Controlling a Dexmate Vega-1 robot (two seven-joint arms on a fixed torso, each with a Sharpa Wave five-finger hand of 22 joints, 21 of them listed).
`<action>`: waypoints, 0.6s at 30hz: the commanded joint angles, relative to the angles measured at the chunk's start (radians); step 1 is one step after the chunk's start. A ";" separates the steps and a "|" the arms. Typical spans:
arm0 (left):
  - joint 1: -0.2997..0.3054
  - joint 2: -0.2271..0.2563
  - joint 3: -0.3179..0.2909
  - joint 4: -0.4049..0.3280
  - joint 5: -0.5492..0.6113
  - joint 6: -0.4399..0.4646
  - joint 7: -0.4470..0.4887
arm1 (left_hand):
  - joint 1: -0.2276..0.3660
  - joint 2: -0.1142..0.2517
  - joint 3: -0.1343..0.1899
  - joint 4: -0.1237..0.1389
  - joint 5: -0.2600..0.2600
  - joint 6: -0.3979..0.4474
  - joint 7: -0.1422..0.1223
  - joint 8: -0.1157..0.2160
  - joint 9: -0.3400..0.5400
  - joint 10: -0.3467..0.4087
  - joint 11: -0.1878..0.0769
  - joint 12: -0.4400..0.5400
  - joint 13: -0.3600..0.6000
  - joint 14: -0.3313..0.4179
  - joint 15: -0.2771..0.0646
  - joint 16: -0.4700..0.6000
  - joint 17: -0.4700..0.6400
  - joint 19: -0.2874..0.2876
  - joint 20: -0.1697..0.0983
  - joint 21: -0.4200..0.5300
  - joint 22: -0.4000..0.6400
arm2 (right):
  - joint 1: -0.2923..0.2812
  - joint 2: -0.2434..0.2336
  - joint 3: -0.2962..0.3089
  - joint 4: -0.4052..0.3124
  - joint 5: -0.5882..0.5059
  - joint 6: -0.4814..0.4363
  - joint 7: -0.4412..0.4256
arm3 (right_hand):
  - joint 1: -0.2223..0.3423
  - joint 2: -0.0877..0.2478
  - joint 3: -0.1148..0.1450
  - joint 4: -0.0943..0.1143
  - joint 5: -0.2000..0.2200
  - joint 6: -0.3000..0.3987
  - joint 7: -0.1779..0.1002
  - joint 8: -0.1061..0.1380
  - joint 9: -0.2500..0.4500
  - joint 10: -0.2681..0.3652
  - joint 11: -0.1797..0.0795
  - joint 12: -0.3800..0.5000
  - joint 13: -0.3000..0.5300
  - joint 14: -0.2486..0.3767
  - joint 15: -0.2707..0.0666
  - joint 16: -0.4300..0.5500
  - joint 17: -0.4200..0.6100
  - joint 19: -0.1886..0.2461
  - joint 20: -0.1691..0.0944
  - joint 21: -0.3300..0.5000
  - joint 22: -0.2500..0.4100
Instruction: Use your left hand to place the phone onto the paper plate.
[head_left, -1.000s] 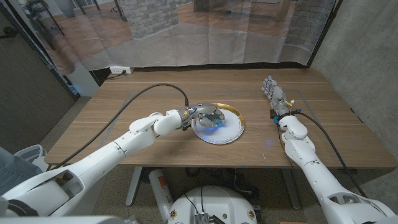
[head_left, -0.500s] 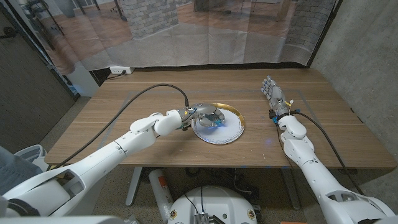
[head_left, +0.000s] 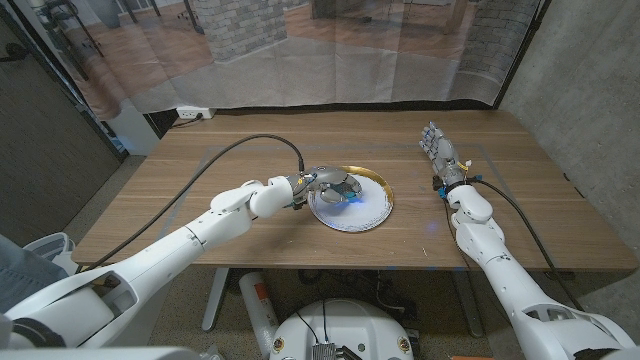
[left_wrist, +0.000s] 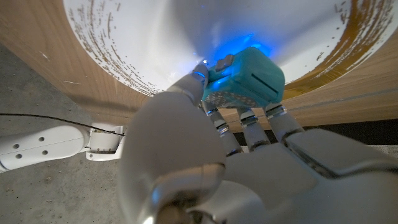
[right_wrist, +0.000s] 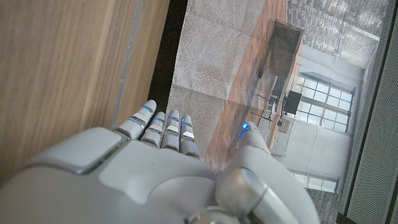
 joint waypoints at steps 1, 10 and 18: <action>-0.007 -0.008 0.007 0.003 0.011 0.012 0.006 | -0.011 -0.001 -0.003 0.003 0.003 -0.011 0.002 -0.005 -0.002 -0.013 -0.001 -0.008 -0.002 -0.020 -0.090 -0.008 -0.007 -0.023 0.008 -0.012 0.001 | 0.002 -0.004 0.006 0.003 -0.001 -0.005 0.003 | 0.006 0.001 -0.001 0.001 -0.002 0.007 -0.003 0.007 0.005 0.007 -0.001 0.005 0.002 0.008 -0.001 0.001 0.004 0.008 -0.015 -0.002 0.005; -0.015 -0.010 0.017 0.007 0.022 0.016 0.001 | -0.035 -0.009 -0.011 0.008 0.002 -0.050 -0.013 -0.026 -0.005 -0.059 -0.007 -0.025 -0.015 -0.078 -0.084 -0.017 -0.033 -0.088 0.036 -0.044 0.002 | 0.003 -0.006 0.009 0.001 0.002 -0.010 0.010 | 0.007 0.001 0.000 0.001 -0.002 0.009 -0.005 0.007 0.005 0.008 0.000 0.005 0.002 0.008 -0.001 0.001 0.004 0.008 -0.015 -0.002 0.005; -0.014 -0.008 0.021 -0.005 0.028 0.030 -0.011 | -0.052 -0.017 -0.018 0.009 -0.007 -0.081 -0.020 -0.043 -0.007 -0.100 -0.009 -0.031 -0.025 -0.128 -0.076 -0.022 -0.054 -0.132 0.051 -0.069 0.002 | 0.001 -0.006 0.011 -0.002 0.005 -0.012 0.011 | 0.009 0.002 0.000 0.000 -0.003 0.009 -0.006 0.007 0.005 0.011 -0.001 0.006 0.002 0.008 -0.001 0.001 0.004 0.008 -0.015 -0.002 0.005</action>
